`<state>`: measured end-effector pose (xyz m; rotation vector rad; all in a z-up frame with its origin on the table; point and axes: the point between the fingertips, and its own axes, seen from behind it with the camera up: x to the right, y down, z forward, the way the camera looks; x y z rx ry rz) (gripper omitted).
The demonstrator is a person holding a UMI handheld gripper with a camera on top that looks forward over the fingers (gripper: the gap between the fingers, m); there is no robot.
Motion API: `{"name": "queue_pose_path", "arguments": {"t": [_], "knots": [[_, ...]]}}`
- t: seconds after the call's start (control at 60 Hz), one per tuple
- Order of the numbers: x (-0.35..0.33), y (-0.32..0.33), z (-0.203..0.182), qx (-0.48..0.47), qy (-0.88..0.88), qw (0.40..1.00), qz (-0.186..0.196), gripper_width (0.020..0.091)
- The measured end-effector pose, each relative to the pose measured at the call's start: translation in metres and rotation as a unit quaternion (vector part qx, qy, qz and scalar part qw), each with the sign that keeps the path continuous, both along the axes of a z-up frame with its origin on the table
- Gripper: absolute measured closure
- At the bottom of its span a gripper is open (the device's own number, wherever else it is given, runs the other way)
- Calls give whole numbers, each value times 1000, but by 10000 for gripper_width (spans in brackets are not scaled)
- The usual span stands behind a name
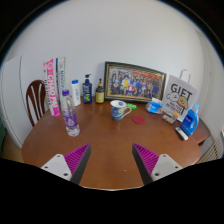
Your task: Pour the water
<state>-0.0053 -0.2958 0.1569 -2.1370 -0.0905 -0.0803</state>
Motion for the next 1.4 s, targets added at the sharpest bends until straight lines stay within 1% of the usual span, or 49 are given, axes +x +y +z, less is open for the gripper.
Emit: {"name": "queue_pose_path", "arguments": {"t": [0.15,0.25,0.367,0.467,0.55,0.633,0.7,0.733,0.767,0.8,0.833,0.917,0.95,1.017,1.133,1.2,1.267,1.4], "knots": [[-102,24,-22,12,23,999,39,250],[-152,57,-32,36,31,997,53,247],[-187,104,-46,58,35,996,52,250],[-199,145,-61,72,39,996,37,251],[-200,173,-75,81,35,996,21,269],[-200,194,-87,86,31,996,12,312],[-199,205,-93,90,32,995,5,380],[-199,208,-96,93,32,995,3,437],[-198,211,-97,96,30,995,2,520],[-194,213,-95,105,24,994,-4,587],[-195,213,-95,108,29,994,-4,590],[-196,215,-94,115,37,993,-2,648],[-197,215,-94,116,38,993,1,700],[-197,215,-95,115,38,993,8,755],[-201,215,-94,104,52,993,15,765],[-206,216,-82,104,74,992,22,765],[-213,222,-64,109,110,988,26,765],[-222,248,-9,126,231,964,27,765]]}}
